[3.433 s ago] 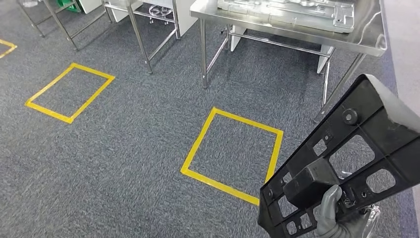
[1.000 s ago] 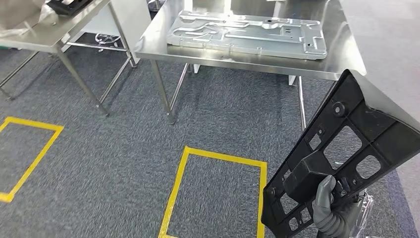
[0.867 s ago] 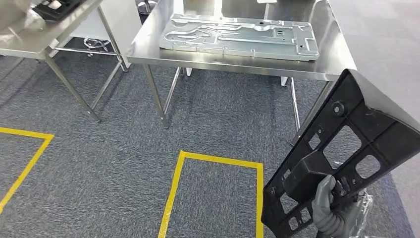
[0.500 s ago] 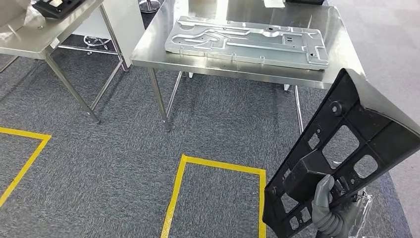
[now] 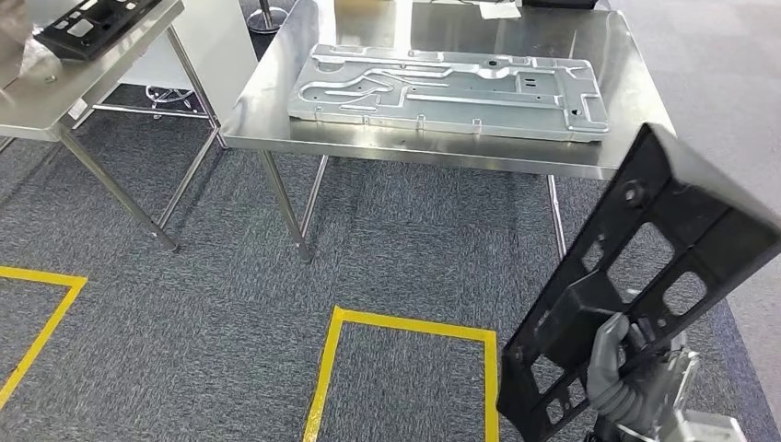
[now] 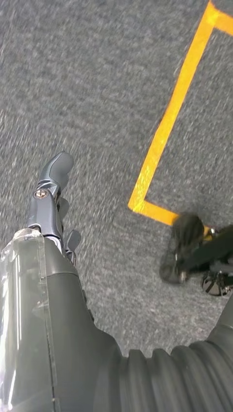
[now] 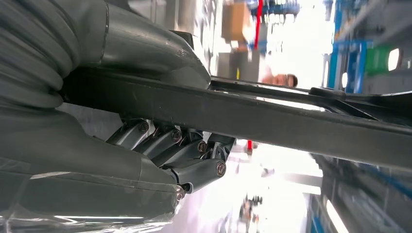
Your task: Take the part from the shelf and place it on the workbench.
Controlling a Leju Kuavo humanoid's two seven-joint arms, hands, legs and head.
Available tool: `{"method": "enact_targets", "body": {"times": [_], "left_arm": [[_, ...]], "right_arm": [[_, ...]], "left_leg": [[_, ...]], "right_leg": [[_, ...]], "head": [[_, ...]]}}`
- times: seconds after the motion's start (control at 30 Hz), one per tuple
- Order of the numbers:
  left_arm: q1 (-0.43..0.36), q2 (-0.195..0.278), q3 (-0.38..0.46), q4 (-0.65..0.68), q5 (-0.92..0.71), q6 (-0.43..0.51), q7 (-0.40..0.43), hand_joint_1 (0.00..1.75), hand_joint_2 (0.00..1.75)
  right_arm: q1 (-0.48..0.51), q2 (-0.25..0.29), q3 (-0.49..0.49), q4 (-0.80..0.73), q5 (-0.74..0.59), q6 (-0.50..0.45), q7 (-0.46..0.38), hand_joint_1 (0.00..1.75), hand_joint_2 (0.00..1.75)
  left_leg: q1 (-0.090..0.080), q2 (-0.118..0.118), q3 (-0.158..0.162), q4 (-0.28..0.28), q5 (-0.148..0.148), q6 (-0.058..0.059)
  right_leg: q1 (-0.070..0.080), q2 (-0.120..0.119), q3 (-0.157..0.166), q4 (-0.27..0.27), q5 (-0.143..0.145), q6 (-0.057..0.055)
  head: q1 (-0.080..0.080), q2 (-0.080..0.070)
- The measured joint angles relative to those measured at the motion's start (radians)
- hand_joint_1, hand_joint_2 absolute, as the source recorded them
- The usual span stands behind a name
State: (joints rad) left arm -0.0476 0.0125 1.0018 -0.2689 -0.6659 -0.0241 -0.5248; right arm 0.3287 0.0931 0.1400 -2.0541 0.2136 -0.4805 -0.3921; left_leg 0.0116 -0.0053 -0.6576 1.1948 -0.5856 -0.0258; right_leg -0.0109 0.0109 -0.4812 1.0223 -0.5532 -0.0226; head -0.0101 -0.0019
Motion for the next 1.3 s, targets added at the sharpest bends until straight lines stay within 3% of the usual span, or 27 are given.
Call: {"method": "enact_targets", "body": {"times": [0.07, 0.1, 0.13, 0.23, 0.3, 0.33, 0.4, 0.43, 0.47, 0.5, 0.57, 0.6, 0.63, 0.7, 0.77, 0.83, 0.9, 0.97, 1.0, 1.03, 1.1, 1.13, 1.17, 1.23, 1.3], "left_arm": [[0.006, 0.003, 0.002, 0.000, -0.009, -0.005, -0.001, 0.00, 1.75], [0.007, 0.004, 0.004, 0.000, -0.014, -0.007, -0.001, 0.00, 1.75], [0.008, 0.006, 0.005, 0.000, -0.019, -0.008, 0.000, 0.00, 1.75], [0.004, 0.010, 0.008, 0.000, -0.038, -0.011, 0.002, 0.00, 1.75], [0.001, 0.010, 0.009, 0.000, -0.046, -0.013, 0.004, 0.00, 1.75], [0.000, 0.010, 0.009, 0.000, -0.050, -0.015, 0.006, 0.00, 1.75], [-0.001, 0.010, 0.009, 0.001, -0.057, -0.019, 0.009, 0.00, 1.75], [-0.002, 0.009, 0.010, 0.001, -0.061, -0.021, 0.010, 0.00, 1.75], [-0.002, 0.007, 0.010, 0.001, -0.064, -0.023, 0.011, 0.00, 1.75], [-0.002, 0.006, 0.010, 0.001, -0.068, -0.024, 0.012, 0.00, 1.75], [-0.004, 0.003, 0.010, 0.002, -0.072, -0.025, 0.012, 0.00, 1.75], [-0.005, 0.002, 0.010, 0.002, -0.073, -0.025, 0.012, 0.00, 1.75], [-0.007, 0.002, 0.010, 0.002, -0.074, -0.025, 0.013, 0.00, 1.75], [-0.012, 0.001, 0.010, 0.003, -0.074, -0.025, 0.014, 0.00, 1.75], [-0.019, 0.001, 0.010, 0.003, -0.075, -0.025, 0.013, 0.00, 1.75], [-0.023, 0.000, 0.010, 0.004, -0.076, -0.025, 0.013, 0.00, 1.75], [-0.020, 0.000, 0.010, 0.004, -0.076, -0.025, 0.014, 0.00, 1.75], [-0.015, -0.001, 0.010, 0.004, -0.076, -0.026, 0.014, 0.00, 1.75], [-0.013, -0.001, 0.010, 0.005, -0.076, -0.026, 0.014, 0.00, 1.75], [-0.010, -0.002, 0.010, 0.005, -0.076, -0.027, 0.015, 0.00, 1.75], [-0.003, 0.000, 0.011, 0.006, -0.076, -0.027, 0.015, 0.00, 1.75], [0.001, 0.001, 0.012, 0.006, -0.076, -0.027, 0.016, 0.00, 1.75], [0.003, 0.002, 0.012, 0.007, -0.075, -0.027, 0.017, 0.00, 1.75], [0.002, 0.001, 0.012, 0.008, -0.076, -0.027, 0.018, 0.00, 1.75], [0.000, -0.001, 0.013, 0.008, -0.076, -0.027, 0.017, 0.00, 1.75]], "right_arm": [[-0.024, 0.000, -0.028, 0.007, 0.015, -0.010, 0.023, 1.75, 1.75], [-0.038, 0.000, -0.044, 0.011, 0.028, -0.019, 0.036, 1.75, 1.75], [-0.054, 0.000, -0.062, 0.017, 0.044, -0.030, 0.049, 1.75, 1.75], [-0.110, 0.000, -0.116, 0.039, 0.101, -0.083, 0.073, 1.75, 1.75], [-0.148, -0.003, -0.143, 0.056, 0.130, -0.110, 0.078, 1.75, 1.75], [-0.166, -0.006, -0.152, 0.065, 0.143, -0.118, 0.080, 1.75, 1.75], [-0.203, -0.017, -0.163, 0.086, 0.177, -0.129, 0.088, 1.75, 1.75], [-0.222, -0.025, -0.168, 0.097, 0.198, -0.133, 0.092, 1.75, 1.75], [-0.242, -0.034, -0.171, 0.107, 0.221, -0.137, 0.096, 1.75, 1.75], [-0.260, -0.043, -0.175, 0.117, 0.241, -0.141, 0.099, 1.75, 1.75], [-0.291, -0.057, -0.181, 0.135, 0.259, -0.149, 0.103, 1.75, 1.75], [-0.303, -0.063, -0.185, 0.143, 0.260, -0.150, 0.104, 1.75, 1.75], [-0.311, -0.067, -0.188, 0.150, 0.261, -0.152, 0.106, 1.75, 1.75], [-0.327, -0.072, -0.192, 0.157, 0.261, -0.152, 0.108, 1.75, 1.75], [-0.339, -0.074, -0.194, 0.159, 0.262, -0.154, 0.107, 1.75, 1.75], [-0.347, -0.076, -0.195, 0.162, 0.261, -0.154, 0.107, 1.75, 1.75], [-0.350, -0.078, -0.197, 0.165, 0.248, -0.150, 0.108, 1.75, 1.75], [-0.351, -0.082, -0.197, 0.166, 0.230, -0.144, 0.112, 1.75, 1.75], [-0.351, -0.084, -0.197, 0.166, 0.222, -0.142, 0.113, 1.75, 1.75], [-0.352, -0.086, -0.197, 0.166, 0.216, -0.140, 0.113, 1.75, 1.75], [-0.348, -0.089, -0.198, 0.165, 0.204, -0.133, 0.112, 1.75, 1.75], [-0.343, -0.090, -0.198, 0.162, 0.199, -0.130, 0.111, 1.75, 1.75], [-0.338, -0.091, -0.199, 0.157, 0.195, -0.128, 0.111, 1.75, 1.75], [-0.331, -0.096, -0.200, 0.142, 0.190, -0.126, 0.111, 1.75, 1.75], [-0.329, -0.103, -0.201, 0.129, 0.189, -0.121, 0.111, 1.75, 1.75]], "left_leg": [[-0.003, 0.003, 0.010, -0.099, 0.108, 0.005], [-0.007, 0.004, 0.014, -0.125, 0.144, 0.011], [-0.011, 0.005, 0.017, -0.135, 0.159, 0.019], [-0.011, 0.002, 0.052, -0.161, 0.147, 0.042], [-0.008, 0.000, 0.088, -0.185, 0.138, 0.053], [-0.008, 0.000, 0.103, -0.192, 0.132, 0.057], [-0.008, 0.000, 0.126, -0.198, 0.114, 0.059], [-0.008, -0.001, 0.140, -0.198, 0.102, 0.058], [-0.008, -0.001, 0.156, -0.198, 0.089, 0.057], [-0.008, -0.002, 0.174, -0.198, 0.075, 0.055], [-0.008, -0.002, 0.207, -0.196, 0.044, 0.049], [-0.009, -0.002, 0.218, -0.196, 0.030, 0.043], [-0.010, -0.002, 0.229, -0.197, 0.020, 0.036], [-0.012, -0.002, 0.239, -0.190, 0.021, 0.022], [-0.010, -0.001, 0.219, -0.133, 0.038, 0.012], [-0.007, 0.000, 0.150, -0.020, 0.027, 0.004], [-0.007, 0.000, 0.059, 0.080, -0.038, 0.000], [-0.008, 0.000, 0.002, 0.089, -0.085, 0.004], [-0.010, 0.000, -0.008, 0.054, -0.071, 0.011], [-0.013, 0.000, -0.012, 0.000, -0.021, 0.021], [-0.025, -0.003, -0.012, -0.103, 0.120, 0.045], [-0.031, -0.004, -0.009, -0.133, 0.169, 0.052], [-0.034, -0.004, -0.004, -0.148, 0.189, 0.056], [-0.033, -0.002, 0.024, -0.168, 0.180, 0.059], [-0.028, -0.003, 0.060, -0.196, 0.173, 0.066]], "right_leg": [[-0.002, 0.001, 0.027, -0.001, -0.024, 0.009], [-0.002, 0.003, 0.035, -0.004, -0.033, 0.016], [-0.002, 0.004, 0.042, -0.005, -0.037, 0.024], [-0.003, 0.003, 0.036, 0.037, -0.012, 0.048], [-0.005, 0.000, -0.021, 0.131, -0.002, 0.055], [-0.005, -0.002, -0.065, 0.185, -0.015, 0.057], [-0.006, -0.003, -0.152, 0.253, -0.077, 0.061], [-0.006, -0.004, -0.182, 0.255, -0.101, 0.065], [-0.007, -0.005, -0.200, 0.234, -0.106, 0.067], [-0.009, -0.006, -0.206, 0.192, -0.082, 0.070], [-0.010, -0.012, -0.206, 0.089, 0.049, 0.066], [-0.007, -0.014, -0.204, 0.055, 0.106, 0.059], [-0.004, -0.015, -0.202, 0.037, 0.145, 0.049], [-0.001, -0.011, -0.188, 0.032, 0.143, 0.026], [-0.003, -0.007, -0.162, 0.022, 0.130, 0.011], [-0.004, -0.006, -0.133, 0.014, 0.110, 0.001], [-0.003, -0.005, -0.105, 0.013, 0.086, -0.003], [-0.001, -0.002, -0.071, 0.012, 0.057, -0.004], [0.001, -0.001, -0.052, 0.012, 0.043, -0.004], [0.003, 0.000, -0.032, 0.012, 0.028, -0.003], [0.007, 0.002, -0.001, 0.011, -0.001, 0.002], [0.007, 0.004, 0.010, 0.007, -0.014, 0.007], [0.006, 0.006, 0.019, 0.008, -0.018, 0.013], [0.004, 0.005, 0.024, 0.024, -0.009, 0.025], [0.003, 0.001, -0.014, 0.101, 0.013, 0.035]], "head": [[0.000, 0.000], [0.000, 0.000], [0.000, 0.000], [0.001, 0.000], [0.004, 0.000], [0.005, 0.000], [0.005, 0.000], [0.005, 0.000], [0.005, 0.000], [0.005, 0.000], [0.005, 0.000], [0.006, 0.000], [0.006, 0.000], [0.007, 0.000], [0.006, 0.000], [0.004, 0.000], [0.003, 0.000], [0.003, 0.000], [0.003, 0.000], [0.003, 0.000], [0.004, 0.000], [0.004, 0.000], [0.004, 0.000], [0.002, 0.000], [0.002, 0.000]]}}
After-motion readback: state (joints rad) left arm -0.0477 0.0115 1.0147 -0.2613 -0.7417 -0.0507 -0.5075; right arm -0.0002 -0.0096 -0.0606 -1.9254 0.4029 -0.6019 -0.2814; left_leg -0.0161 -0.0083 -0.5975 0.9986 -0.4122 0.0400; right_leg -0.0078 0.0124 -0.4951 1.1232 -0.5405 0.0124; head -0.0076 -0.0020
